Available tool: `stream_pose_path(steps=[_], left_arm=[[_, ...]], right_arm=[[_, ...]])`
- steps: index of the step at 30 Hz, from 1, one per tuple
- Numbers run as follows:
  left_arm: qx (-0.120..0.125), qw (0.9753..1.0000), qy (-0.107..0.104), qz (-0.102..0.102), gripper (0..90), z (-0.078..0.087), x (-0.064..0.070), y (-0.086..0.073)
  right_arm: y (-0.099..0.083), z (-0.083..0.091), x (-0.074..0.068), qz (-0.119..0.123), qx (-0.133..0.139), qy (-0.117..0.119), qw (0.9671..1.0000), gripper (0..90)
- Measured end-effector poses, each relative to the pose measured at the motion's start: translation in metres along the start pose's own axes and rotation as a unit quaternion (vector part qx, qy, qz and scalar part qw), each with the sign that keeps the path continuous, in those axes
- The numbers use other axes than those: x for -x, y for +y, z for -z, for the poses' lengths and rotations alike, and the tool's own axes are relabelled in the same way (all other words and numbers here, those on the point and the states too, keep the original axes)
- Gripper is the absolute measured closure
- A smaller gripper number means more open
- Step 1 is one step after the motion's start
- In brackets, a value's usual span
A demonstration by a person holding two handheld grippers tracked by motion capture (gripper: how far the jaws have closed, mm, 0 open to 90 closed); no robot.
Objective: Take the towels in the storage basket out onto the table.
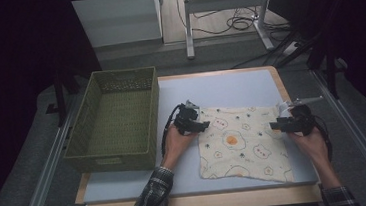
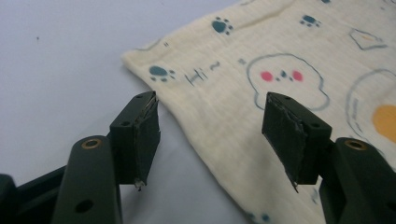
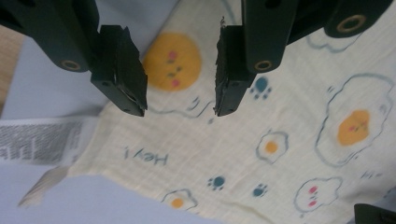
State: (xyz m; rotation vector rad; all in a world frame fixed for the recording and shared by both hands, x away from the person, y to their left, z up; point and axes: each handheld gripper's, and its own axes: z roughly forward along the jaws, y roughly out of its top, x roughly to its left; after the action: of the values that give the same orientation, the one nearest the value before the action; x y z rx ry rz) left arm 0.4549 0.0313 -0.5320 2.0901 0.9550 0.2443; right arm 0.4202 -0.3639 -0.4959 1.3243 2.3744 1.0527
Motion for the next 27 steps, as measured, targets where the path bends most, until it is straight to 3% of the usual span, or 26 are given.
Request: stream_pose_path(steps=[4,11,16,18,23,27], left_arm=[[0.004,1.0000,0.005,0.005,36.3,-0.007,-0.006,0.004],[0.010,0.9997,0.010,0.020,31.7,-0.016,-0.012,0.010],[0.010,0.9996,0.008,0.026,30.4,-0.021,-0.017,0.013],[0.008,0.9996,0.012,0.024,30.1,-0.023,-0.018,0.016],[0.006,0.9985,0.050,0.020,30.6,-0.023,-0.023,0.020],[0.003,0.9982,0.056,0.021,37.7,-0.025,-0.029,0.020]], right_arm=[[0.011,-0.004,0.004,0.011,0.008,-0.023,0.9996,53.3],[0.025,-0.016,0.014,0.025,-0.001,-0.057,0.9981,53.8],[0.031,-0.024,0.019,0.032,0.001,-0.077,0.9965,62.1],[0.033,-0.030,0.022,0.026,-0.003,-0.082,0.9963,62.1],[0.036,-0.040,0.031,0.009,-0.008,-0.090,0.9959,63.7],[0.037,-0.042,0.037,-0.001,-0.006,-0.087,0.9962,68.5]])
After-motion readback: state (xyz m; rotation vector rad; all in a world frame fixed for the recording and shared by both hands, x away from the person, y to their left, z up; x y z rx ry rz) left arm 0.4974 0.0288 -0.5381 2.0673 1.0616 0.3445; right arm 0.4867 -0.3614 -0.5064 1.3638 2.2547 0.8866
